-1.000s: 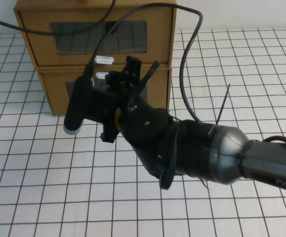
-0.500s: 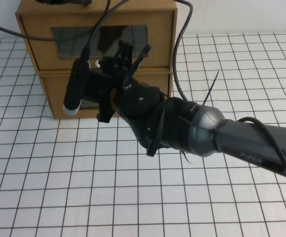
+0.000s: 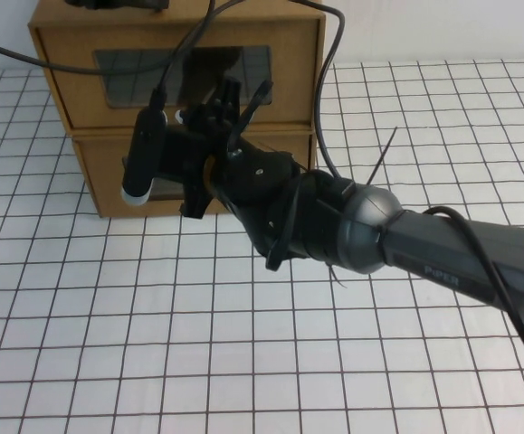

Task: Open the shoe box
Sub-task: 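Pull the top drawer of the cardboard box fully open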

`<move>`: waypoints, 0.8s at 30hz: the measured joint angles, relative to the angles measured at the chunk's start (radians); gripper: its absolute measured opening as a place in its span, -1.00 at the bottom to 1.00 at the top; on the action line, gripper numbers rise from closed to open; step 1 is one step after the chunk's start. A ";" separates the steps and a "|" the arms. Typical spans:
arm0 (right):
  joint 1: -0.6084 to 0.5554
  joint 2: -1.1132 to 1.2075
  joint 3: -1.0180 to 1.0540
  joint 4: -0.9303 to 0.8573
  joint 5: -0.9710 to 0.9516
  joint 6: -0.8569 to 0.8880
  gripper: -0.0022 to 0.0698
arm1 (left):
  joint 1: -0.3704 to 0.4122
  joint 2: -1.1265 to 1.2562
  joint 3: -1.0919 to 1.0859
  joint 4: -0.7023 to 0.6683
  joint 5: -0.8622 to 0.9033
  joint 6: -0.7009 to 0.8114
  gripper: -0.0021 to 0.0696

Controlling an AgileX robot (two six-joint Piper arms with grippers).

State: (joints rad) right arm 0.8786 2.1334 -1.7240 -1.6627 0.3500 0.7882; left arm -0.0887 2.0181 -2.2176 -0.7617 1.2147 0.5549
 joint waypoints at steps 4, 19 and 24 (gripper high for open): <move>-0.002 0.023 -0.027 -0.002 0.000 0.000 -0.19 | 0.000 0.000 0.000 0.000 0.000 0.000 -0.95; -0.023 0.037 -0.040 -0.016 -0.014 -0.006 -0.38 | 0.000 0.000 0.000 0.000 0.005 0.000 -0.95; -0.023 0.037 -0.040 -0.018 0.012 -0.085 -0.51 | 0.000 0.000 0.000 0.000 0.007 0.000 -0.95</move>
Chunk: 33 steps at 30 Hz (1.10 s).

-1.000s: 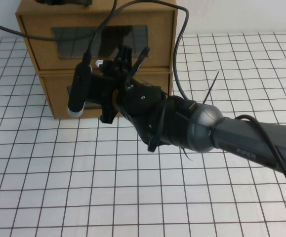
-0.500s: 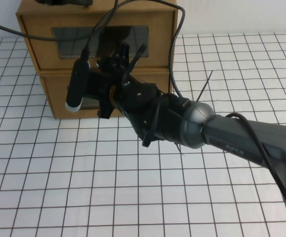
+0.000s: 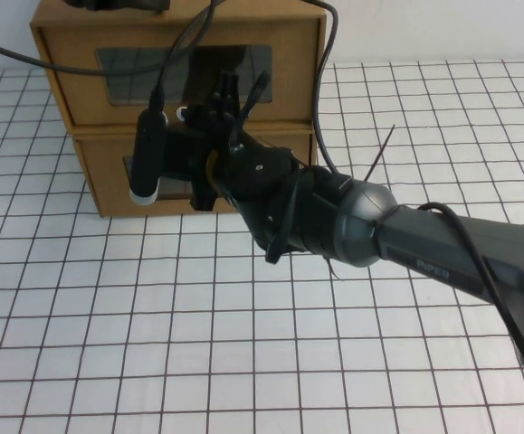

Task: Open the shoe box
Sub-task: 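Pull the top drawer of the cardboard box fully open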

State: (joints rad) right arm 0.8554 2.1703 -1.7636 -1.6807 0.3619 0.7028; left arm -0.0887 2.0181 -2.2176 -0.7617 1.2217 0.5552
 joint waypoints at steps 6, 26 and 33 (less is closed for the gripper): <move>0.000 0.000 0.000 0.000 0.024 -0.086 -0.53 | 0.000 0.000 0.000 0.000 0.000 0.000 -0.95; 0.030 0.005 0.000 0.026 0.153 -0.155 -0.91 | 0.000 0.000 0.000 -0.002 0.004 -0.037 -0.95; 0.087 -0.026 0.002 0.170 0.248 -0.270 -0.92 | 0.000 0.000 0.000 -0.008 0.012 -0.066 -0.95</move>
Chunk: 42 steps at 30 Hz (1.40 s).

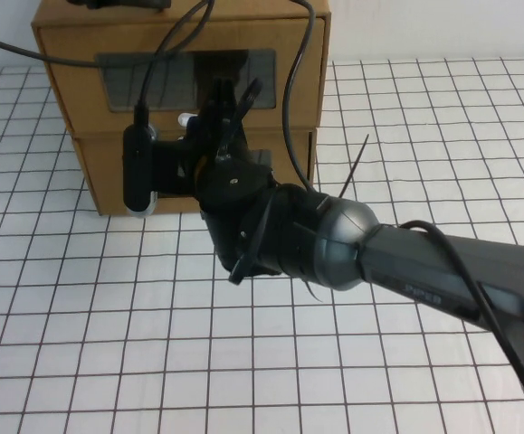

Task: Open the shoe box
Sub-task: 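Pull the top drawer of the cardboard box fully open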

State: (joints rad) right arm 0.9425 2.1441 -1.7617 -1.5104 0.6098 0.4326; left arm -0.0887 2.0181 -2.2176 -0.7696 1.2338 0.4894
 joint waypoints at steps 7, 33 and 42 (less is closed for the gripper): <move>0.055 -0.072 0.052 0.132 0.036 -0.062 -0.92 | 0.000 -0.002 -0.002 0.002 0.002 -0.027 -0.95; 0.271 -0.354 0.357 0.379 0.192 -0.091 -0.92 | 0.000 -0.003 -0.002 0.002 0.009 -0.057 -0.95; 0.335 -0.396 0.357 0.540 0.261 -0.183 -0.92 | 0.000 -0.002 -0.002 0.003 0.009 -0.057 -0.95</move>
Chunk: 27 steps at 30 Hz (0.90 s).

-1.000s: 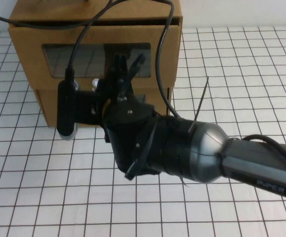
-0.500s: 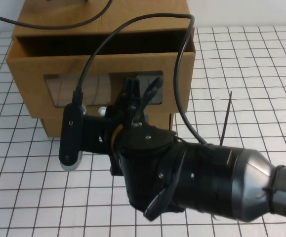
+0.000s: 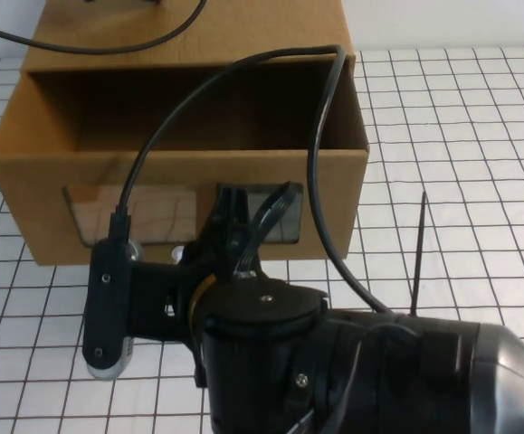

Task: Open the shoe box
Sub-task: 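Pull the top drawer of the cardboard box fully open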

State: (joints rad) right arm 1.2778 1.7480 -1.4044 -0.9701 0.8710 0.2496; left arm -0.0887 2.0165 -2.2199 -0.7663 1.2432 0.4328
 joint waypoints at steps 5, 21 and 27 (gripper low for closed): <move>0.008 -0.002 0.000 0.066 0.008 -0.014 -0.91 | 0.000 0.000 0.000 0.002 0.000 0.000 -0.95; 0.094 -0.076 -0.009 0.277 0.133 -0.014 -0.31 | 0.000 0.000 -0.007 0.000 0.001 0.000 -0.95; 0.192 -0.196 -0.009 0.318 0.206 0.031 -0.31 | 0.000 -0.019 -0.069 0.015 0.008 -0.014 -0.95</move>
State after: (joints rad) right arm 1.4694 1.5517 -1.4136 -0.6516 1.0772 0.2803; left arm -0.0887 1.9979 -2.2891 -0.7513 1.2510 0.4189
